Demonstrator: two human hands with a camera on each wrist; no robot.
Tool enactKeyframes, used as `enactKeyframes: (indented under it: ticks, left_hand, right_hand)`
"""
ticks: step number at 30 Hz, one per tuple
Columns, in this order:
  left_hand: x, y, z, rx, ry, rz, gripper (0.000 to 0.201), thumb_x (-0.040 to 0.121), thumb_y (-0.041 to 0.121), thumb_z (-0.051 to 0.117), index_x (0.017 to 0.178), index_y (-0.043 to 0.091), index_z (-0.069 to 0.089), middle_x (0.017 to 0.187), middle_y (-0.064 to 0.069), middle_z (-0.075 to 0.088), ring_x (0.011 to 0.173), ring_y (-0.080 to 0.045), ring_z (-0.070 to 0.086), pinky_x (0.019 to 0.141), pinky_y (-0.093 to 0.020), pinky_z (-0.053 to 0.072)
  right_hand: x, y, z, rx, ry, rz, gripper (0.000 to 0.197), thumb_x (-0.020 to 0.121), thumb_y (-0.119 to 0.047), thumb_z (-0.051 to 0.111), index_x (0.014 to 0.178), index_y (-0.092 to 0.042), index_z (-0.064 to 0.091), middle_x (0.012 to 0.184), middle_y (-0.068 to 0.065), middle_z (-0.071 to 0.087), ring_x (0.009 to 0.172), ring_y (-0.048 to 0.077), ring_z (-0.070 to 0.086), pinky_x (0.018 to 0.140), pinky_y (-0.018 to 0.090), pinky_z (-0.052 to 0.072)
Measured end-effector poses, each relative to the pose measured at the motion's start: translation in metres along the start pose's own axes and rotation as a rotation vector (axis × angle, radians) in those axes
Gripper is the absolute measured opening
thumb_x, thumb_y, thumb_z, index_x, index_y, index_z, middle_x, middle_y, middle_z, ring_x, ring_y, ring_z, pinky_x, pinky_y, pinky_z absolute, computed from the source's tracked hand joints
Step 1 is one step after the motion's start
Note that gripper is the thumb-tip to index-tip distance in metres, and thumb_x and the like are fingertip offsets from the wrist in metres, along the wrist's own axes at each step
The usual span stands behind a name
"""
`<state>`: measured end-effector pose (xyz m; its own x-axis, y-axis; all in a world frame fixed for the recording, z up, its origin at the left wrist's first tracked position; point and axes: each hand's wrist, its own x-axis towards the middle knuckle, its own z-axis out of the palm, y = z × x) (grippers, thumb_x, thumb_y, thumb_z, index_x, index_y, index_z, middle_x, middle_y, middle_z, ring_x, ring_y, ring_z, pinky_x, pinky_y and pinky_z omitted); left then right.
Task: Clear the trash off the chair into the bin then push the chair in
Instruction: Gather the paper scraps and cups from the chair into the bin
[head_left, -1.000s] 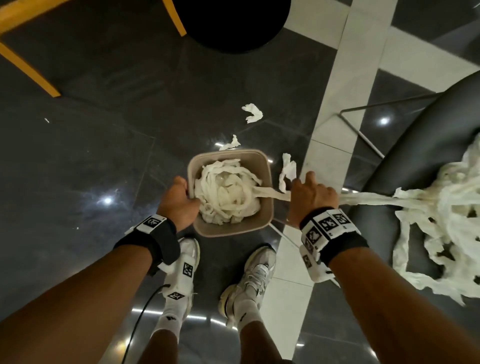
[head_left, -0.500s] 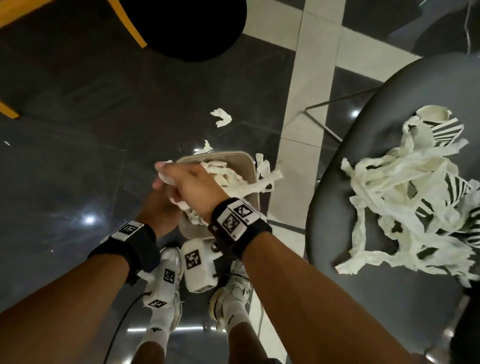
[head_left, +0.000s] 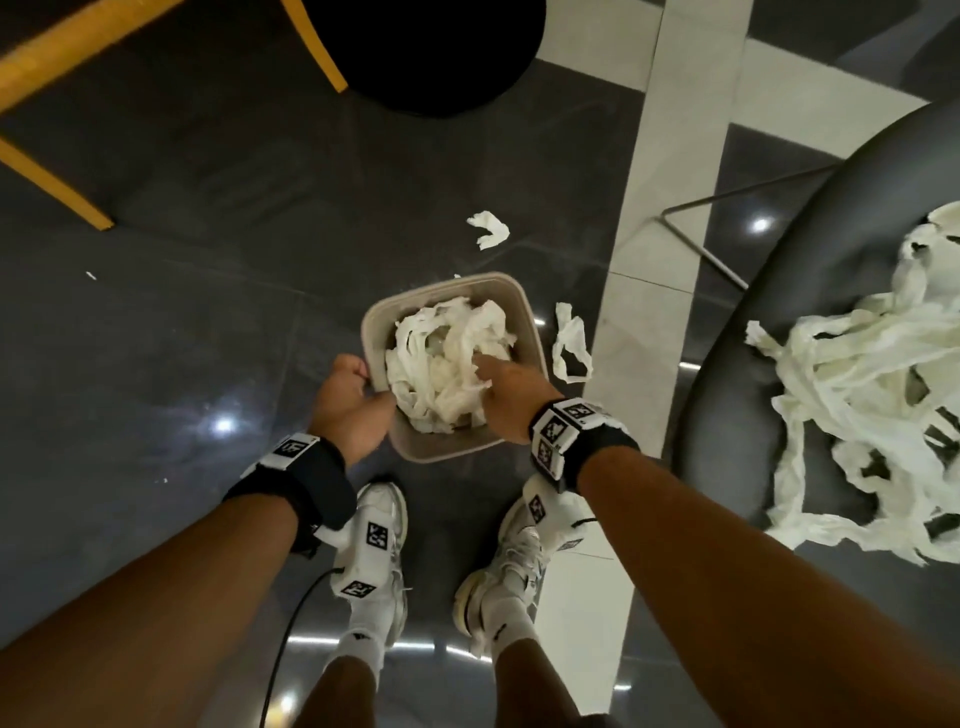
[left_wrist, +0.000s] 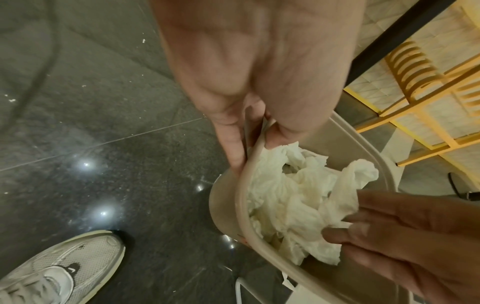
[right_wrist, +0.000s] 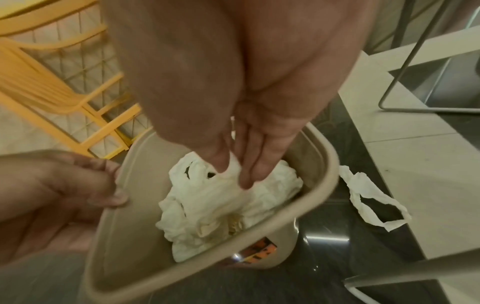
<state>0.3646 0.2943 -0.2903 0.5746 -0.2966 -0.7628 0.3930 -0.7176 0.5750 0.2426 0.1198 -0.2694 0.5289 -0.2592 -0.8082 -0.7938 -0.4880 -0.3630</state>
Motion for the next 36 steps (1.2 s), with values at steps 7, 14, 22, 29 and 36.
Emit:
enactKeyframes:
  ticks: [7, 14, 22, 29, 36]
  left_hand:
    - [0.023, 0.011, -0.037, -0.082, 0.082, -0.010, 0.032, 0.065, 0.023, 0.064, 0.093, 0.023, 0.048, 0.099, -0.021, 0.069, 0.094, -0.041, 0.072, 0.069, -0.063, 0.061]
    - [0.082, 0.003, -0.050, -0.147, 0.280, 0.047, 0.035, 0.080, 0.020, 0.070, 0.108, 0.017, 0.049, 0.100, -0.007, 0.068, 0.093, -0.027, 0.071, 0.082, -0.054, 0.062]
    - [0.140, -0.021, -0.047, -0.247, 0.444, 0.252, 0.029, 0.080, 0.028, 0.066, 0.105, 0.026, 0.052, 0.100, -0.005, 0.069, 0.089, -0.022, 0.071, 0.077, -0.055, 0.062]
    - [0.190, -0.011, -0.038, -0.189, 0.516, 0.458, 0.013, 0.089, 0.019, 0.062, 0.099, 0.018, 0.053, 0.078, 0.007, 0.062, 0.067, -0.008, 0.059, 0.072, -0.037, 0.055]
    - [0.214, 0.009, -0.028, -0.175, 0.557, 0.563, 0.008, 0.092, 0.014, 0.060, 0.092, 0.014, 0.052, 0.065, 0.011, 0.054, 0.053, 0.003, 0.052, 0.054, -0.008, 0.040]
  right_hand:
    - [0.010, -0.011, -0.012, 0.144, 0.332, -0.230, 0.047, 0.095, -0.015, 0.050, 0.141, -0.024, 0.046, 0.140, 0.002, 0.051, 0.122, 0.025, 0.056, 0.100, 0.034, 0.051]
    - [0.092, 0.011, 0.001, 0.352, 0.682, 0.039, 0.012, 0.096, -0.015, 0.054, 0.108, -0.015, 0.058, 0.096, 0.001, 0.062, 0.081, 0.018, 0.060, 0.062, 0.003, 0.038]
    - [0.217, 0.028, 0.047, -0.256, 0.145, -0.055, 0.053, 0.096, -0.010, 0.055, 0.145, -0.028, 0.046, 0.150, 0.004, 0.032, 0.133, 0.033, 0.049, 0.108, 0.038, 0.044]
    - [0.312, 0.023, 0.064, -0.542, 0.035, -0.144, 0.060, 0.092, -0.031, 0.051, 0.148, -0.048, 0.036, 0.168, 0.001, 0.007, 0.148, 0.033, 0.031, 0.117, 0.046, 0.038]
    - [0.342, 0.045, 0.045, -0.391, 0.248, -0.100, 0.028, 0.096, -0.023, 0.055, 0.121, -0.015, 0.063, 0.129, 0.010, 0.063, 0.116, 0.033, 0.064, 0.096, 0.039, 0.052]
